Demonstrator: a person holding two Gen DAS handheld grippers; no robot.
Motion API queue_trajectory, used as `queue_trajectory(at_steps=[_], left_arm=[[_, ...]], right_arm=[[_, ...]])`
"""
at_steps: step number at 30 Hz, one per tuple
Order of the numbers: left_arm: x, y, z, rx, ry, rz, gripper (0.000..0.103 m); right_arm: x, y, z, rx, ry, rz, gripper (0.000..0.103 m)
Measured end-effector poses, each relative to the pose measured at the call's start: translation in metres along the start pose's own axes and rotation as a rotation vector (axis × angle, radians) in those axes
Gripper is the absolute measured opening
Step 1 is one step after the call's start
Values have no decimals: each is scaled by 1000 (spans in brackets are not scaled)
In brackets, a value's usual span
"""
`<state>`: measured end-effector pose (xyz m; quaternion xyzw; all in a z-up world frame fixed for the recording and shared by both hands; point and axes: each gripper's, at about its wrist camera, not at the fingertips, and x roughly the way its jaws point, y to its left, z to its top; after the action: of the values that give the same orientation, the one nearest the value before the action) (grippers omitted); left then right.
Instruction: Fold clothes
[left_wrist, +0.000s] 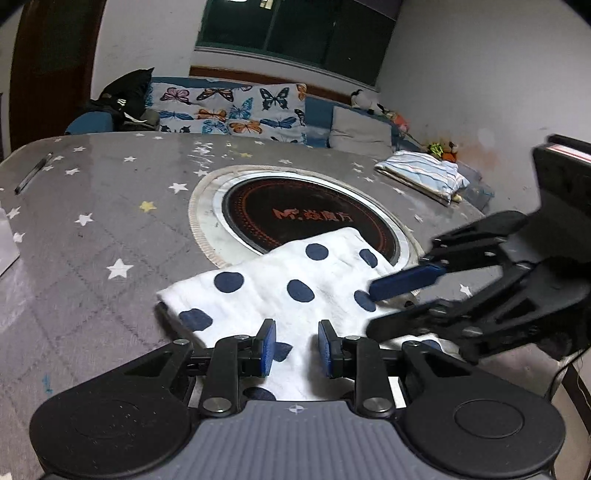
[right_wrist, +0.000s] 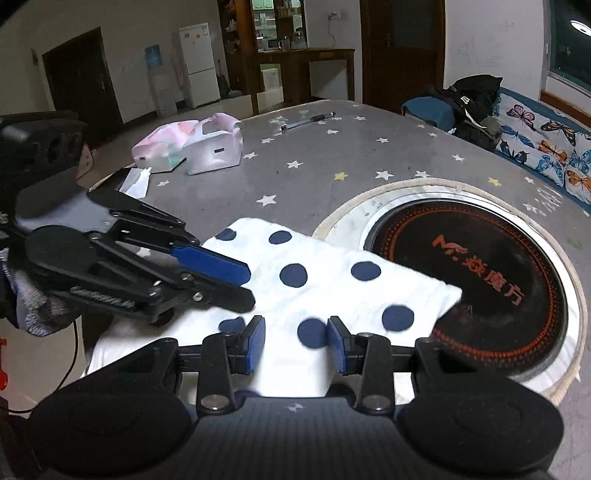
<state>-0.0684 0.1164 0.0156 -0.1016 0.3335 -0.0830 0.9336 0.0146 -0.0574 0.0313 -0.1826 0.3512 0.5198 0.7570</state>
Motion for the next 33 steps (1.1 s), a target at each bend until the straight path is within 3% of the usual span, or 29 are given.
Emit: queue_trajectory(at_steps=[6,9,13,16,21,26,33], left_arm=[[-4,-6,-1,33,-13,17,27],[-5,-5,-3,16,-14,21,28],[-11,-7,-2,-1,-27,26,29],[-18,-10,-4,-18,-42,29,40],[-30,-12,-13,-78,-58,52,45],[-44,-9,-28,-206,-68,75,51],[-64,-21,-47,-289,-59,25,56]], right_arm=[[-29,29,-11,-56,-6,52,37],[-36,47,-24,-86,13,80,43],[-38,62,-39,-129,45,73,43],[-44,68,-42,-150,28,55,44],[-45,65,-48,-105,15,57,44],[-58,54,-46,-48,-29,62,49],[-60,20,-31,11,-73,-21,49]])
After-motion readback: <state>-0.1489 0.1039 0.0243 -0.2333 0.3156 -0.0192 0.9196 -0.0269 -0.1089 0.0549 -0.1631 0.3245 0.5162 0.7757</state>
